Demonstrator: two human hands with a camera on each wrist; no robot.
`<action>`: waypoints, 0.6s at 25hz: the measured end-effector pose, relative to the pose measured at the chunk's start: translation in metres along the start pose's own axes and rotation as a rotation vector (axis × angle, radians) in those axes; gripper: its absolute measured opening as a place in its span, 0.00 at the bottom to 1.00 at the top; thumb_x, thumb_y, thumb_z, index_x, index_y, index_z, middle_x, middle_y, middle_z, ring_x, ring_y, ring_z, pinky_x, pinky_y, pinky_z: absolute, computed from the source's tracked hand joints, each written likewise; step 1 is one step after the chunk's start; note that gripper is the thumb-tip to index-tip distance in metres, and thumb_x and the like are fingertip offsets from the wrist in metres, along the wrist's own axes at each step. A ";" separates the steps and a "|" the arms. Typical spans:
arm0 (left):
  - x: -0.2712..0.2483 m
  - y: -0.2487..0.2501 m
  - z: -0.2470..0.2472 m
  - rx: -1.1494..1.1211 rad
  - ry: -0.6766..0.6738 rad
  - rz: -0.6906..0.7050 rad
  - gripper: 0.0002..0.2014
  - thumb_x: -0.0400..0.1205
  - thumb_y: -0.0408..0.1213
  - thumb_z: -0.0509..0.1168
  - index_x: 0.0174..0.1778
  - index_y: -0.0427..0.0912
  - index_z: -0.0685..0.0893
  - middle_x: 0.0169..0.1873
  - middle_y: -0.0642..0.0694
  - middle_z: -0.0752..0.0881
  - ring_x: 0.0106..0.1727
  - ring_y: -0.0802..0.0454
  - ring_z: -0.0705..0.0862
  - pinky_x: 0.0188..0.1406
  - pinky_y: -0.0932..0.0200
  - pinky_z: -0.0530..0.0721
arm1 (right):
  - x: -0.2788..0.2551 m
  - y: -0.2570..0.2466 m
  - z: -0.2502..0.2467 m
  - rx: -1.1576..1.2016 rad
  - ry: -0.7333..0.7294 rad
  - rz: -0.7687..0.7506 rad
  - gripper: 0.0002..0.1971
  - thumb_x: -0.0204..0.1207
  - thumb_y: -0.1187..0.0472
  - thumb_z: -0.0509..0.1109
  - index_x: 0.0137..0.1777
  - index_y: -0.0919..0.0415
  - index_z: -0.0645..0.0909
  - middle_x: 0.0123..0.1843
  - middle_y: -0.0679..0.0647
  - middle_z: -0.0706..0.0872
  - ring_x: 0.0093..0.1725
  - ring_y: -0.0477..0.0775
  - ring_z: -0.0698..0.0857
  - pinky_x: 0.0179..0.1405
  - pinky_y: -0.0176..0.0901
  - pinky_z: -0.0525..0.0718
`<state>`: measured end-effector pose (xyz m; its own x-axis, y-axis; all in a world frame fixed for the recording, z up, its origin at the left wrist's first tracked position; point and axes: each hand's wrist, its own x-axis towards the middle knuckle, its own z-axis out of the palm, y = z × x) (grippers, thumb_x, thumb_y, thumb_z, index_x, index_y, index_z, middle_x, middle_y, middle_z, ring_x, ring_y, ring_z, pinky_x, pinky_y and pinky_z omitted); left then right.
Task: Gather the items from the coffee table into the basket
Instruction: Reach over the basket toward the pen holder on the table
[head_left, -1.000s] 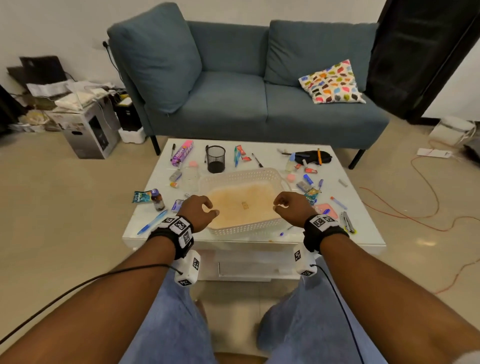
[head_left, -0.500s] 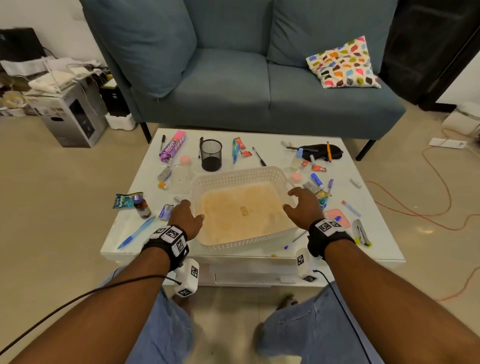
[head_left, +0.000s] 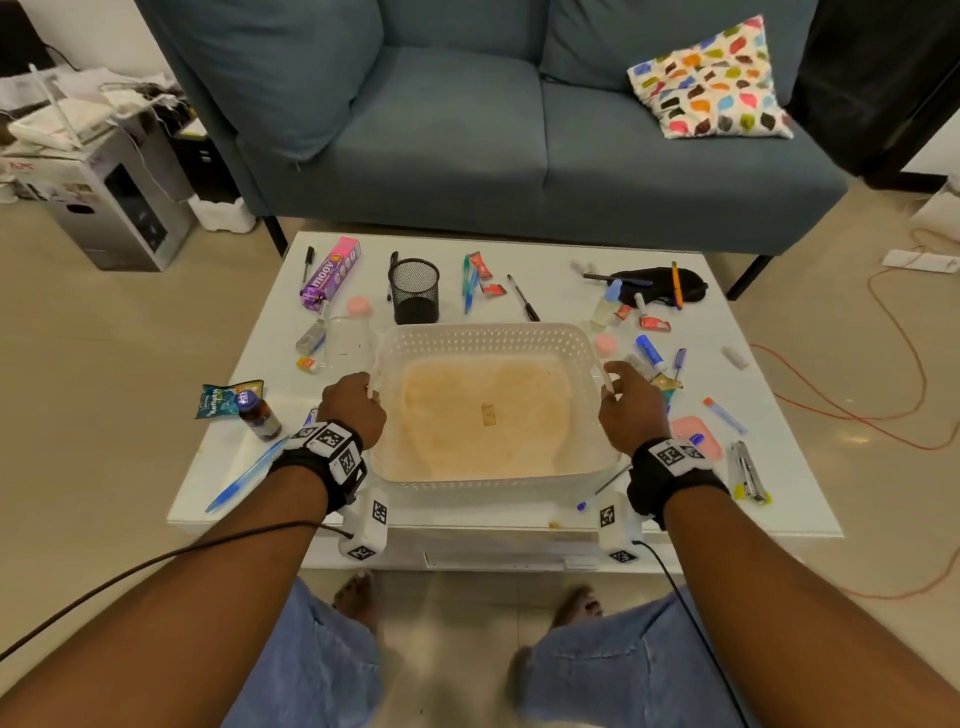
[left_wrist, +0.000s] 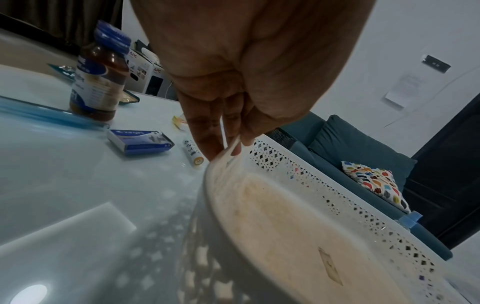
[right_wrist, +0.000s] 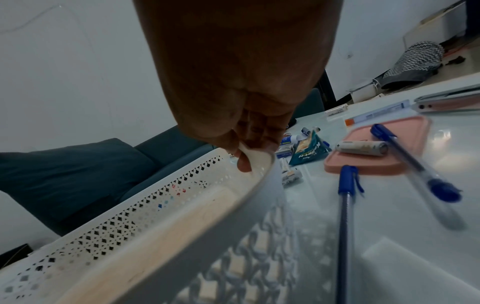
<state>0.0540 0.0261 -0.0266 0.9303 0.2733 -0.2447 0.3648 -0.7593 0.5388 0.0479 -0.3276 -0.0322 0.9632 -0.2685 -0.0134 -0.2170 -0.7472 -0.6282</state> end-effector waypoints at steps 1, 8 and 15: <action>-0.001 0.001 -0.002 -0.009 -0.001 -0.003 0.19 0.87 0.37 0.62 0.75 0.37 0.81 0.71 0.34 0.83 0.72 0.31 0.79 0.71 0.44 0.78 | -0.010 0.000 -0.001 0.026 0.005 0.014 0.21 0.83 0.69 0.66 0.76 0.60 0.78 0.63 0.64 0.88 0.62 0.65 0.87 0.60 0.50 0.83; -0.023 -0.010 -0.007 -0.051 0.003 -0.028 0.23 0.89 0.38 0.62 0.81 0.39 0.75 0.75 0.36 0.80 0.77 0.34 0.76 0.77 0.47 0.73 | -0.066 0.005 -0.001 0.150 0.045 0.106 0.21 0.86 0.67 0.66 0.78 0.58 0.77 0.65 0.61 0.89 0.58 0.62 0.87 0.54 0.43 0.78; -0.030 -0.010 -0.005 -0.154 0.026 -0.025 0.22 0.89 0.36 0.62 0.80 0.36 0.76 0.75 0.36 0.81 0.77 0.35 0.77 0.79 0.47 0.73 | -0.063 0.007 -0.003 0.163 0.009 0.119 0.19 0.85 0.66 0.66 0.76 0.57 0.76 0.64 0.61 0.89 0.51 0.56 0.84 0.52 0.43 0.79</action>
<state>0.0231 0.0285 -0.0204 0.9208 0.3076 -0.2400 0.3878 -0.6534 0.6502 -0.0151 -0.3172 -0.0337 0.9308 -0.3548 -0.0882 -0.2996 -0.6022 -0.7400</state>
